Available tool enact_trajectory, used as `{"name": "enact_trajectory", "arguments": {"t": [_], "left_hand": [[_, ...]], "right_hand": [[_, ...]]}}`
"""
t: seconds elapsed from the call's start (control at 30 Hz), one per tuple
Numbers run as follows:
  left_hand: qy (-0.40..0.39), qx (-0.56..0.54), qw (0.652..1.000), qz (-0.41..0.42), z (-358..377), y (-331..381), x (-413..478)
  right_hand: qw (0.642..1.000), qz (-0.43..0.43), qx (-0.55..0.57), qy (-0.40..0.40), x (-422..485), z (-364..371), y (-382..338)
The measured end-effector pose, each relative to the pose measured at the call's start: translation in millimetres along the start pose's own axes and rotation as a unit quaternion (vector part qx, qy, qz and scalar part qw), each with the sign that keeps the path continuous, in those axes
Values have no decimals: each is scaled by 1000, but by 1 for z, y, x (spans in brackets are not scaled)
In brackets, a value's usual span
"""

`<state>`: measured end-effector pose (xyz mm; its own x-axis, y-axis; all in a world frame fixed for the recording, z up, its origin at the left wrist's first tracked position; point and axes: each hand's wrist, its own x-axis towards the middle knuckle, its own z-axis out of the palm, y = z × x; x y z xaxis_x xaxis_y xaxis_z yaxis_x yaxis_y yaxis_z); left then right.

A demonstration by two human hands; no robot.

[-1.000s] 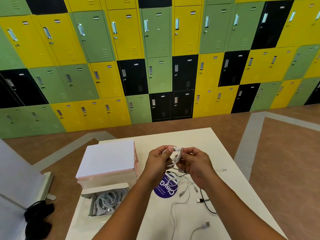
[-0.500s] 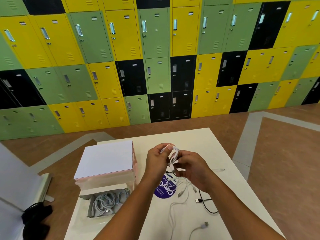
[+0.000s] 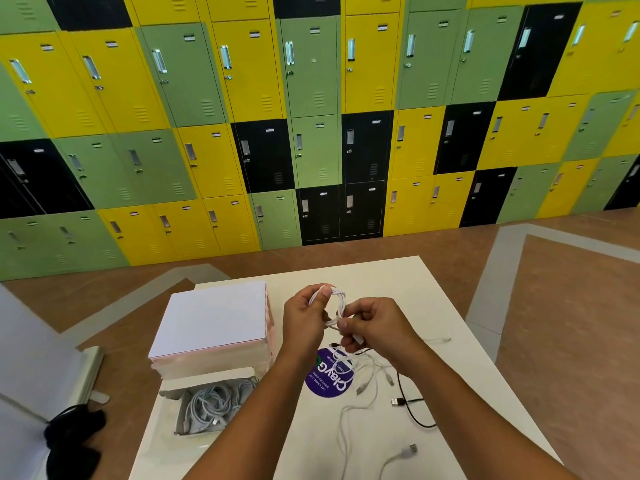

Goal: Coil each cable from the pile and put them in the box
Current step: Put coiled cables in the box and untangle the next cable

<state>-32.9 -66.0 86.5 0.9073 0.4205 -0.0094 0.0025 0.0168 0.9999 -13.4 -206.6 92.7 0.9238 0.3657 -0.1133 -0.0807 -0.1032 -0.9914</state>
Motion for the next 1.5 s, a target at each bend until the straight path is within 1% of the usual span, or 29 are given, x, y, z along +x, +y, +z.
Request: {"name": "enact_trajectory", "arguments": {"t": [0.17,0.27,0.37,0.5,0.6,0.67,0.73,0.77,0.83,0.9,0.97,1.03,1.1,1.2,1.27,1.33,1.4,1.5], "left_hand": [[-48,-126,988,-79,0,2,-2],[-74,-174,976,-109,-2,3,-2],[-67,-184,973,-120,-3,2,0],[-86,-158,977,-113,-2,2,1],[-95,-168,973,-126,0,4,0],[-79,-180,972,-130,1,5,0],[-53,-183,973,-129,1,4,1],[-39,-183,974,-125,1,3,2],[-15,-180,977,-114,1,2,4],[0,-180,978,-106,1,0,6],[-2,-188,977,-103,2,-1,6],[-10,-194,976,-102,2,-2,6],[-7,-196,976,-98,3,-2,6],[27,-180,980,-82,3,-2,10],[62,-154,984,-70,3,-5,13],[84,-127,987,-57,3,-10,15],[99,-102,989,-49,4,-15,15],[106,-46,993,-32,5,-21,12]], "right_hand": [[993,-64,-94,24,1,-3,3],[981,-93,-152,74,5,-6,8],[971,-105,-194,93,6,-12,8],[975,-91,-186,79,9,-16,9],[973,-102,-183,97,8,-15,11],[972,-117,-172,109,6,-14,11],[971,-113,-186,100,5,-14,14],[975,-98,-182,84,4,-13,16],[989,-52,-129,55,3,-12,19],[995,-25,-83,55,1,-9,23],[992,-26,-112,58,1,-6,27],[989,-18,-139,37,0,-3,27],[993,7,-117,15,-1,-2,25],[995,23,-99,17,-6,-1,23],[994,23,-107,4,-10,1,23],[991,25,-131,-20,-14,6,22],[981,18,-190,-40,-16,12,21],[947,-14,-314,-62,-23,20,10]]}}
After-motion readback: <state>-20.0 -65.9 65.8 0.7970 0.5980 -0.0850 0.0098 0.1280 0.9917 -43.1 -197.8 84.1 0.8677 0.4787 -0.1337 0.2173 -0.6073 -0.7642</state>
